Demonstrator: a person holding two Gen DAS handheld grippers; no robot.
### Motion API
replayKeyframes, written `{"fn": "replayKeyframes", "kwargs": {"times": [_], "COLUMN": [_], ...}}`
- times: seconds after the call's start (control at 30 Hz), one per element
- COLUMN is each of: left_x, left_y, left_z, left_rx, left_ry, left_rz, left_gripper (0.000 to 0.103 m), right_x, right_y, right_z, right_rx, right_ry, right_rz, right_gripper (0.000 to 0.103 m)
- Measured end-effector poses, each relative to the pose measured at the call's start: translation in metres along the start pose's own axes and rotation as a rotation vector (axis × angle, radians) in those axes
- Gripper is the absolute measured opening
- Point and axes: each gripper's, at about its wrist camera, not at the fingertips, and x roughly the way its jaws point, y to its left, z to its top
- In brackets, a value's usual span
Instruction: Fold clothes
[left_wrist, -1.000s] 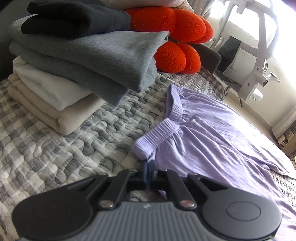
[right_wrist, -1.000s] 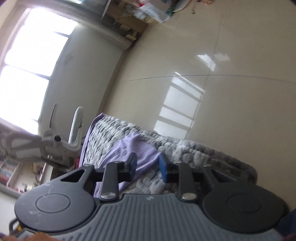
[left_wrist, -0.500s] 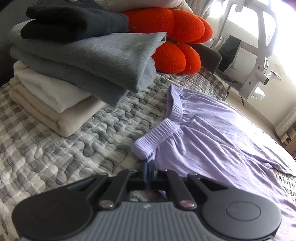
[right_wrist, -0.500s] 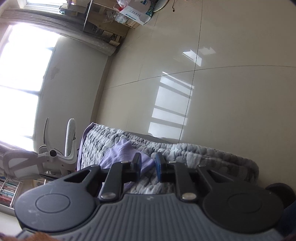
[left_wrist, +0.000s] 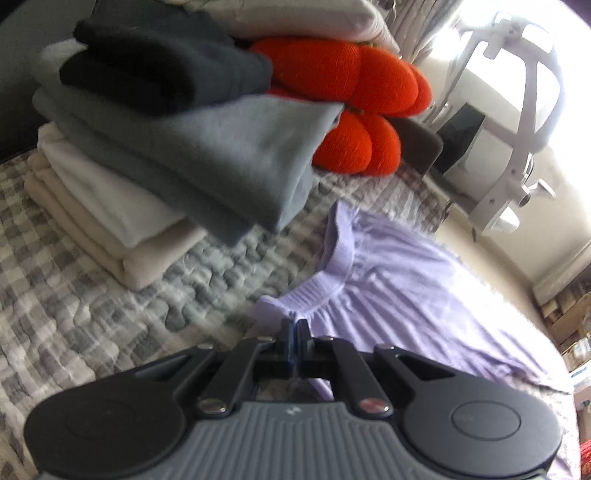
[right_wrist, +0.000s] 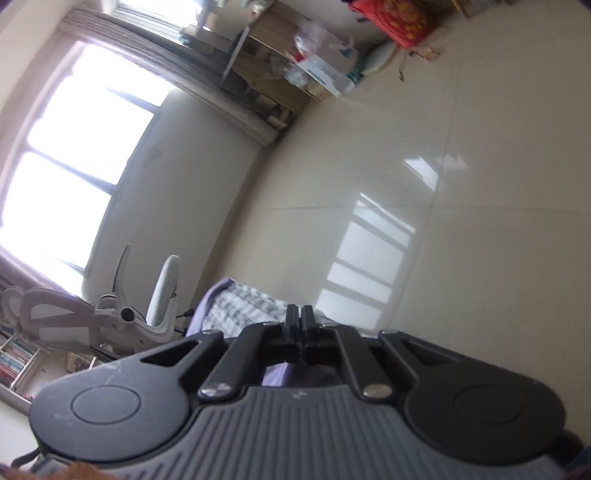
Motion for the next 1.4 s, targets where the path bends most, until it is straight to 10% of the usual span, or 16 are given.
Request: {"fn": "replayKeyframes", "kwargs": {"times": [0.97,1.4], "left_x": [-0.033,-0.014], "left_y": [0.029,0.016], "left_z": [-0.001,-0.019], "left_rx": [-0.059,0.054], "left_ry": [-0.017,-0.013], "left_rz": [-0.066,0.038], "left_gripper": [0.001,0.002], "right_x": [-0.034,-0.009], "right_y": [0.029,0.005], "right_z": [0.009,0.010], "right_rx": [-0.059,-0.007], "right_ry": [-0.123,-0.001], "right_rz": [0.000,-0.044], "right_gripper": [0.002,0.002]}}
